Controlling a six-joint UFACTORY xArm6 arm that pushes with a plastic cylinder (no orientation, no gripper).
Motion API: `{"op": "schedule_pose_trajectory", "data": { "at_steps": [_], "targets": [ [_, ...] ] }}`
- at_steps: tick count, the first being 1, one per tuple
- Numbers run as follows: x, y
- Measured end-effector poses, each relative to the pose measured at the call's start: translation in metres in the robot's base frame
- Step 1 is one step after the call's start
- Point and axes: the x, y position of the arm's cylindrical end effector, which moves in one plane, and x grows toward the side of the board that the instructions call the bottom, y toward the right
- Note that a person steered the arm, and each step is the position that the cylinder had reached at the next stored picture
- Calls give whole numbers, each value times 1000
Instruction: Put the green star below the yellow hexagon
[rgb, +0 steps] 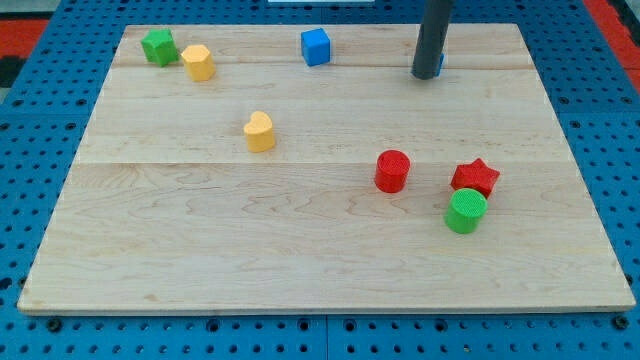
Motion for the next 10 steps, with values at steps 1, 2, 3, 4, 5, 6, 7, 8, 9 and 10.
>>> {"op": "schedule_pose_trajectory", "data": {
  "at_steps": [1, 2, 3, 4, 5, 6, 7, 8, 9, 10],
  "targets": [
    [-25, 4],
    [-46, -3],
    [-56, -41],
    [-64, -49],
    [-67, -49],
    [-45, -61],
    [11, -63],
    [14, -122],
    [9, -184],
    [1, -237]
  ]
}}
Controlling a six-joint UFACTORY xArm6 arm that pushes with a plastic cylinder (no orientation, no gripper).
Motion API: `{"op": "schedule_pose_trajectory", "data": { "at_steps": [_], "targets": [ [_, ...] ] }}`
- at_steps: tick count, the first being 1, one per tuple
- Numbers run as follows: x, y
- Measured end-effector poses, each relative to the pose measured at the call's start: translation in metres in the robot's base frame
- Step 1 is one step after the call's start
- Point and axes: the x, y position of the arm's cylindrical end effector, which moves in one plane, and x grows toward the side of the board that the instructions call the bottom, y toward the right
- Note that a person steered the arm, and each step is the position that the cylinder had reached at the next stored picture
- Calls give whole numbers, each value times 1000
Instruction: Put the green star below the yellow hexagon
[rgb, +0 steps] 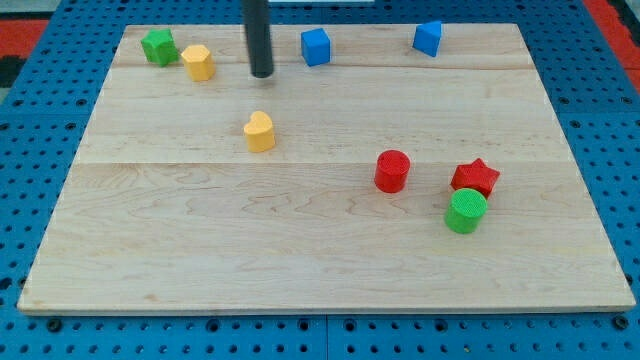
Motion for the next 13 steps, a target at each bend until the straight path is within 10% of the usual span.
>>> {"op": "schedule_pose_trajectory", "data": {
  "at_steps": [5, 13],
  "targets": [
    [-92, -89],
    [-82, -189]
  ]
}}
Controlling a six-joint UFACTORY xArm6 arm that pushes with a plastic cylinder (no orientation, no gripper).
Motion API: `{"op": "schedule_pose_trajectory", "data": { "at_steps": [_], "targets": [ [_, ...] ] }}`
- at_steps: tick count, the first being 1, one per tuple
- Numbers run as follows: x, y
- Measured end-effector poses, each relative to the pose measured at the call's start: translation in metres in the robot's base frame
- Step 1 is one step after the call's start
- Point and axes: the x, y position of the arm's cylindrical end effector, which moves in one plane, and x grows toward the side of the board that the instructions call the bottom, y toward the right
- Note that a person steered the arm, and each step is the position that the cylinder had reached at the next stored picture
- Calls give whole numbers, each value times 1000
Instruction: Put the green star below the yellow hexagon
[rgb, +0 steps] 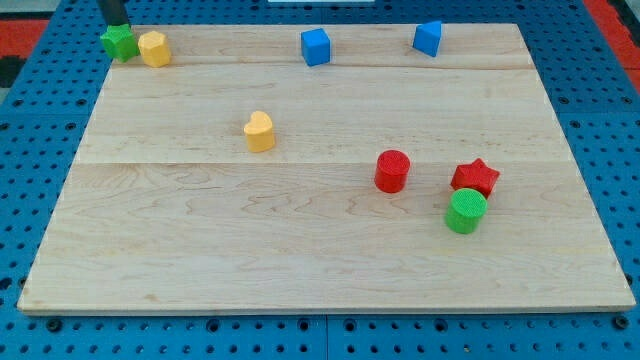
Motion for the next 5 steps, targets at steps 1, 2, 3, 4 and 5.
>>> {"op": "schedule_pose_trajectory", "data": {
  "at_steps": [1, 2, 3, 4, 5],
  "targets": [
    [30, 0],
    [37, 3],
    [18, -11],
    [20, -14],
    [54, -14]
  ]
}}
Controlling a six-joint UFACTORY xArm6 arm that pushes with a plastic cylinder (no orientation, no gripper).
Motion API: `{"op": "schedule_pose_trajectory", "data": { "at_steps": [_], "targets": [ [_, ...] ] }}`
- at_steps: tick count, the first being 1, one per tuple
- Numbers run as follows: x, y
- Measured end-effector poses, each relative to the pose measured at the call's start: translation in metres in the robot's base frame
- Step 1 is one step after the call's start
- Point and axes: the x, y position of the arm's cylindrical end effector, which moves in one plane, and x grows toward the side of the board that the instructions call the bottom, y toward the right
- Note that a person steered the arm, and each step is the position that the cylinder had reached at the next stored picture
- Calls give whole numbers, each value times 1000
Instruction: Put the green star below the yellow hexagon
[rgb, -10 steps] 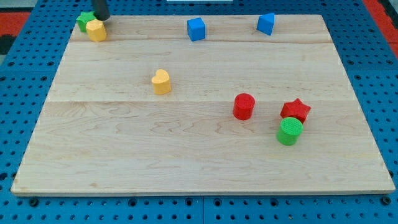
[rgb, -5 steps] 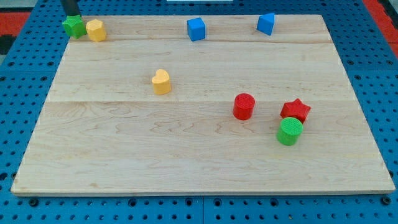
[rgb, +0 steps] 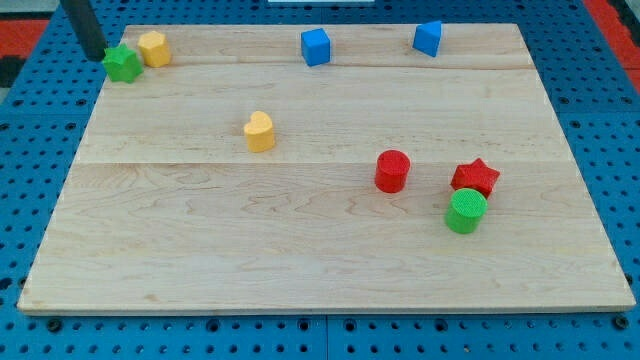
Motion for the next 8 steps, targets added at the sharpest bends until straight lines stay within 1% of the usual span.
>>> {"op": "schedule_pose_trajectory", "data": {
  "at_steps": [1, 2, 3, 4, 5, 6, 7, 8],
  "targets": [
    [6, 8],
    [34, 8],
    [40, 0],
    [32, 44],
    [31, 72],
    [30, 53],
    [46, 49],
    [51, 113]
  ]
}}
